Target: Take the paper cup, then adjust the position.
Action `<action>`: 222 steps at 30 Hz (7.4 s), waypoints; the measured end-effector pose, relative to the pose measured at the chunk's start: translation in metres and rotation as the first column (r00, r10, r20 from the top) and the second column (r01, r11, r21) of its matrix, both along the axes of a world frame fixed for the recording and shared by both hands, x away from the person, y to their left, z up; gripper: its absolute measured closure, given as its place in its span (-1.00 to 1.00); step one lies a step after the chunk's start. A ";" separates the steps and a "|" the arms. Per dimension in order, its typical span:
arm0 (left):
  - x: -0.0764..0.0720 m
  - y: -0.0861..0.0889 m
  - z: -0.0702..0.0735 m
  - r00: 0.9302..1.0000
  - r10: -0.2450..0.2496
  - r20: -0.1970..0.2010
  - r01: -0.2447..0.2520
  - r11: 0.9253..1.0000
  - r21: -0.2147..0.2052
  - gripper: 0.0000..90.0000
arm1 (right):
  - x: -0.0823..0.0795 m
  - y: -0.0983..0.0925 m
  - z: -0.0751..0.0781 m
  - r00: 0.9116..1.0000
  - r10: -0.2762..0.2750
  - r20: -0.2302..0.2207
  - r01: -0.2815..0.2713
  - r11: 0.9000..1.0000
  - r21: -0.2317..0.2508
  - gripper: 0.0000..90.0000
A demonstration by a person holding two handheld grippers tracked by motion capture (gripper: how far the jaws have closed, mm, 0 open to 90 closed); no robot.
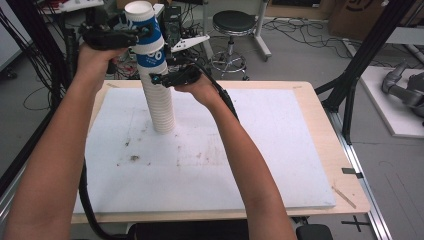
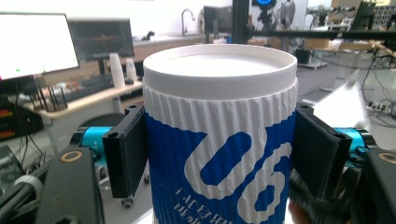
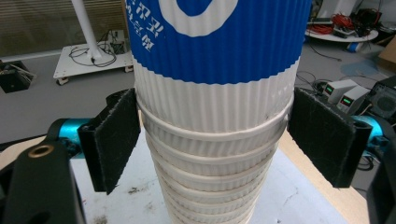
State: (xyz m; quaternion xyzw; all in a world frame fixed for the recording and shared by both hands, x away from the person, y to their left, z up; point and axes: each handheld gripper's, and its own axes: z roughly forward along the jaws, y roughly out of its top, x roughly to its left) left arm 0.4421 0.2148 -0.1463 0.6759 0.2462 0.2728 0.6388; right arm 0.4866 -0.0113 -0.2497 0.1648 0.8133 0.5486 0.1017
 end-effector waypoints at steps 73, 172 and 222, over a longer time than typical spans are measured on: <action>-0.072 -0.138 -0.162 0.957 -0.264 -0.122 0.274 0.959 0.068 -0.38 | -0.137 -0.232 -0.124 0.987 -0.155 -0.036 0.157 0.985 0.065 -0.61; -0.077 -0.161 -0.172 0.812 -0.526 -0.254 0.569 0.811 0.136 -0.27 | -0.136 -0.201 -0.100 0.989 0.143 0.031 -0.140 0.987 -0.077 -0.53; -0.079 -0.148 -0.185 0.760 -0.609 -0.225 0.626 0.779 0.006 -0.31 | -0.141 -0.209 -0.102 0.986 0.164 -0.011 -0.163 0.983 0.083 -0.61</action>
